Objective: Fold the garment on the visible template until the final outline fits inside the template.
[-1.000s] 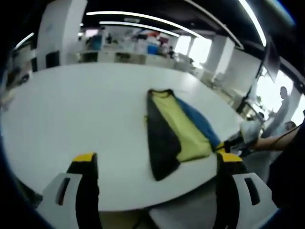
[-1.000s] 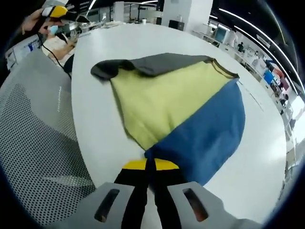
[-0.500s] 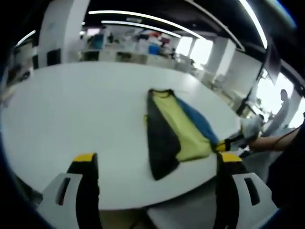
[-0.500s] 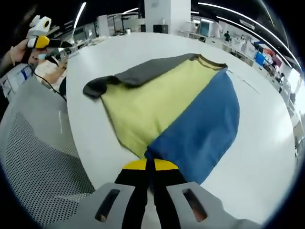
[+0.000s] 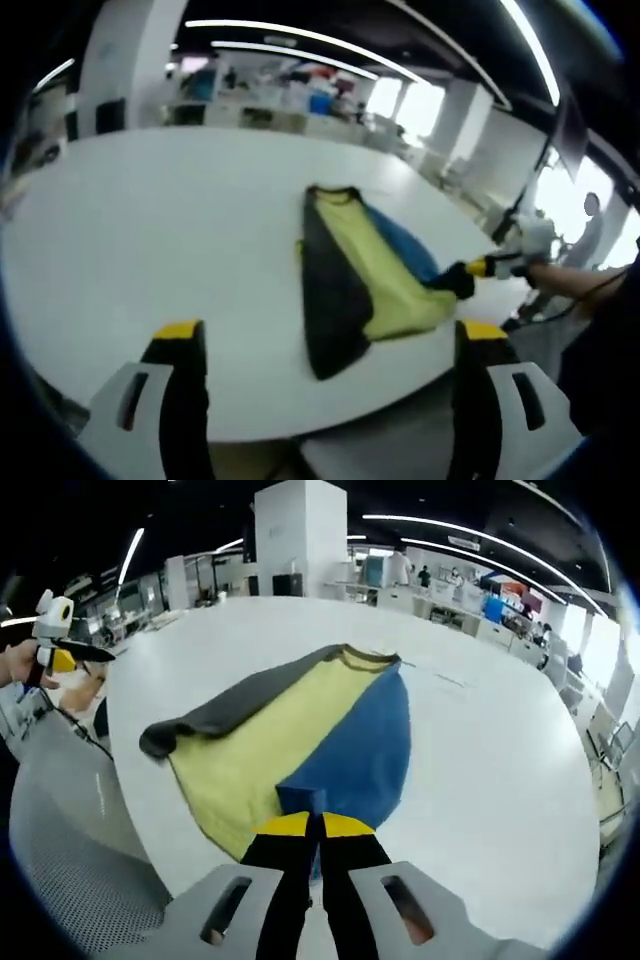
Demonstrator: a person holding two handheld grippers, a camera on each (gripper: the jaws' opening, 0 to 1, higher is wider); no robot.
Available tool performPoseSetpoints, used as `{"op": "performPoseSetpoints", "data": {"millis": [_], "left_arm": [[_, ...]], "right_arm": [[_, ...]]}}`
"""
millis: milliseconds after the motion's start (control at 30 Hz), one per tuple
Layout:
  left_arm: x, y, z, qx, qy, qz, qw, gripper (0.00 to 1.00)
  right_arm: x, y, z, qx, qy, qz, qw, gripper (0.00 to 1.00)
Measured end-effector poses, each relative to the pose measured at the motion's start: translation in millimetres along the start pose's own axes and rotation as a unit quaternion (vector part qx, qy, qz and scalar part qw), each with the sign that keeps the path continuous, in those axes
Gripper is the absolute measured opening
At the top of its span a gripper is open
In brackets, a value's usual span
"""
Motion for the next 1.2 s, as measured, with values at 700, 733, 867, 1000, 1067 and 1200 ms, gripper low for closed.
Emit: {"op": "performPoseSetpoints", "data": {"millis": [700, 733, 867, 1000, 1067, 1200], "left_arm": [[-3.3, -2, 0.1, -0.003, 0.009, -0.002, 0.9999, 0.98], [-3.2, -2, 0.1, -0.003, 0.01, -0.002, 0.9999, 0.98], [-2.9, -3, 0.2, -0.004, 0.01, -0.002, 0.9999, 0.98], [-4.5, -2, 0.6, -0.005, 0.011, -0.005, 0.9999, 0.97], [-5.1, -2, 1.2, -0.006, 0.013, -0.005, 0.9999, 0.97], [-7.0, -2, 2.7, -0.008, 0.014, -0.009, 0.9998, 0.97]], "right_arm": [[103, 39, 12.3, -0.004, -0.043, 0.119, 0.9919, 0.03], [108, 41, 12.3, -0.004, -0.045, 0.125, 0.9911, 0.03], [125, 44, 13.9, -0.007, -0.045, 0.14, 0.9891, 0.03], [145, 49, 16.0, -0.012, -0.048, 0.157, 0.9863, 0.03], [151, 51, 18.1, -0.017, -0.05, 0.163, 0.9851, 0.03], [162, 54, 23.7, -0.026, -0.053, 0.176, 0.9827, 0.03]]}}
Point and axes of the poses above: the point that each gripper's makers call its tool centre point, and the gripper's own axes: y roughly backward along the fingers, x roughly to its right, z roughly out of its underside, the point moved 2 cm from there along y, roughly backward along the fingers, and after that the axes turned 14 degrees about y, right-handed, at the moved point
